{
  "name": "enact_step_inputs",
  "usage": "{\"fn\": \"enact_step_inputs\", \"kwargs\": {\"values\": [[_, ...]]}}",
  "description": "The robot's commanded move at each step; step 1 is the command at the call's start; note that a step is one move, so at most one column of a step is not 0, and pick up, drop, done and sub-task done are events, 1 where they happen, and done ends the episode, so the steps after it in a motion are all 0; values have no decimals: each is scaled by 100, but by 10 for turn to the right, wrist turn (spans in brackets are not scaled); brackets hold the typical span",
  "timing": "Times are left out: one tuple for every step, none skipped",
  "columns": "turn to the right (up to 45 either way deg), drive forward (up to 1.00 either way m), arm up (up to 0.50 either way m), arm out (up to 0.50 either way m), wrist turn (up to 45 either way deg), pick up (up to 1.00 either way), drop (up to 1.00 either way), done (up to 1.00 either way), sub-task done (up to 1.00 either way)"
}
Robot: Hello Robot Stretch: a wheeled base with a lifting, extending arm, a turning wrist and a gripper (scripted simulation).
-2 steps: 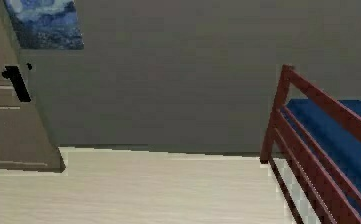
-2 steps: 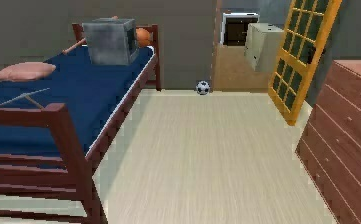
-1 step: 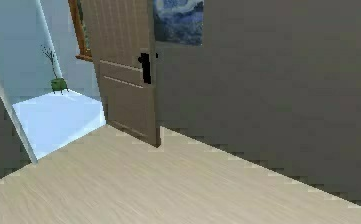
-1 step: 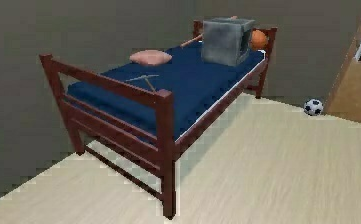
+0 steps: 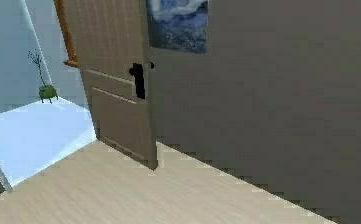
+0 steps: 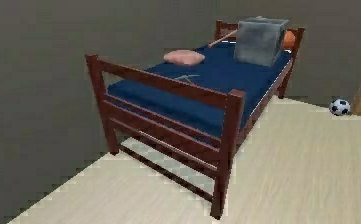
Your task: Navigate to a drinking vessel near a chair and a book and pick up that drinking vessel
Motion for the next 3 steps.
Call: {"fn": "enact_step_inputs", "kwargs": {"values": [[-450, 0, 0, 0, 0, 0, 0, 0, 0], [0, 20, 0, 0, 0, 0, 0, 0, 0], [-450, 0, 0, 0, 0, 0, 0, 0, 0]]}}
